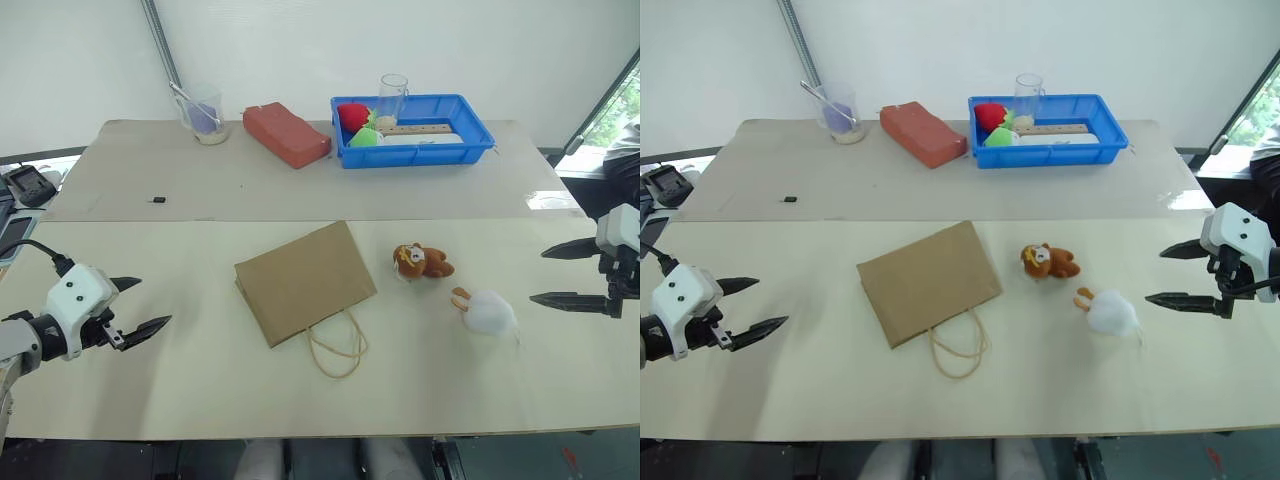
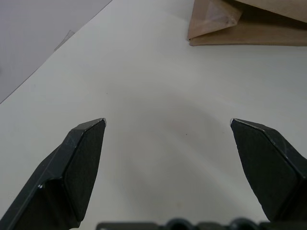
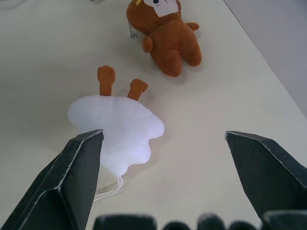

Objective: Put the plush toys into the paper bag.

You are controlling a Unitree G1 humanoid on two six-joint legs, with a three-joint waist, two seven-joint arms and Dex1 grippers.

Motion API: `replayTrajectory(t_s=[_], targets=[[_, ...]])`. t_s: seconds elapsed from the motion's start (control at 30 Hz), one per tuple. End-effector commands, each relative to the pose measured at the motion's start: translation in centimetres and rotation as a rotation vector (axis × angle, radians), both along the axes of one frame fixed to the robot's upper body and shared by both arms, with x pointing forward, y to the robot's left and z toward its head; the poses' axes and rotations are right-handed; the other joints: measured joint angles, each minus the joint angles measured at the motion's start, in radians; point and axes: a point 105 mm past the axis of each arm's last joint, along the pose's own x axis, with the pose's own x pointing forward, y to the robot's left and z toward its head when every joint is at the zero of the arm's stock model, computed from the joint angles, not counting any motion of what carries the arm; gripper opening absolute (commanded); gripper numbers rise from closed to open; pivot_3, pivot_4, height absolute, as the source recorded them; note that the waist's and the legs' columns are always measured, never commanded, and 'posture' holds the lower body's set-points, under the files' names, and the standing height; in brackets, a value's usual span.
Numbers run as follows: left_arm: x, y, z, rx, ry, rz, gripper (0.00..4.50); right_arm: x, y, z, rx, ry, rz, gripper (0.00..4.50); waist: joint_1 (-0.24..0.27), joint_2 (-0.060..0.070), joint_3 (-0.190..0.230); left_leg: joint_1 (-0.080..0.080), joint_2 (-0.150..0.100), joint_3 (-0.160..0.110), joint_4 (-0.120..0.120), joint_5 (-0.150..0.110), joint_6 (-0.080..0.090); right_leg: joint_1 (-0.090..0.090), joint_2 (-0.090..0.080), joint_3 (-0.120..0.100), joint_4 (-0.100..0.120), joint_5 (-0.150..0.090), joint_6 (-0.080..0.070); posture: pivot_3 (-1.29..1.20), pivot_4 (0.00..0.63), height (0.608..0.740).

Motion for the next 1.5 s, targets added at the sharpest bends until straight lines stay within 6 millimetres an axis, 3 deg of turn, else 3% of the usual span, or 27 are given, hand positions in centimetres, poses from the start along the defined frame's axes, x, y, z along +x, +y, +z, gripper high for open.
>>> replayTrajectory(t_s=[0.03,0.67,0.77,0.87,1.07,1.3,1.5], targets=[[-0.2,0.2,1.3,-0.026,-0.040,-0.006,4.44,-0.1,-0.5,1.3,-0.011,-0.050,-0.004,4.50,0.000,0.000,0.000,0.000,0.000,0.000,0.000,0.000,0.000,0.000,0.000,0.000,0.000,0.000,0.000,0.00,0.150,0.740],[-1.0,-0.2,1.7,-0.038,-0.052,-0.103,4.44,0.4,-0.6,0.6,0.003,-0.065,0.005,4.50,-0.001,0.000,0.000,0.000,0.000,0.000,0.000,0.000,0.000,0.000,0.000,0.000,0.000,0.000,0.000,0.00,0.150,0.740],[-1.1,-2.6,1.8,-0.063,-0.017,-0.211,4.44,0.5,-0.3,0.6,0.011,-0.070,0.012,4.50,0.000,0.000,0.000,0.000,0.000,0.000,0.000,0.000,0.000,0.000,0.000,0.000,0.000,0.000,0.000,0.00,0.150,0.740],[-1.2,-7.1,1.7,-0.089,0.026,-0.400,4.44,0.2,1.1,1.6,0.053,-0.082,0.043,4.50,0.005,0.000,0.000,0.000,-0.001,0.000,0.000,0.000,0.000,0.000,0.000,0.000,0.000,0.000,0.000,0.00,0.150,0.740],[-1.1,-15.1,0.3,-0.096,0.090,-0.749,4.44,-2.5,6.2,2.2,0.164,-0.021,0.153,4.50,0.019,0.001,0.000,0.000,-0.001,-0.001,0.001,0.000,0.000,0.001,0.001,0.000,0.001,0.000,0.000,0.00,0.150,0.740],[-0.1,-20.4,-2.0,-0.051,0.088,-1.004,4.44,-5.8,10.7,2.1,0.276,0.069,0.209,4.50,0.027,0.000,0.000,-0.002,-0.003,-0.002,0.003,0.000,0.000,0.002,0.003,0.000,0.001,0.000,0.000,0.00,0.150,0.740],[1.0,-23.2,-3.6,-0.056,0.018,-1.063,4.44,-6.6,11.6,1.6,0.298,0.092,0.184,4.50,0.030,0.000,0.000,-0.005,-0.003,-0.003,0.009,-0.001,0.002,0.003,0.003,-0.001,0.000,0.000,0.001,0.00,0.150,0.740]])
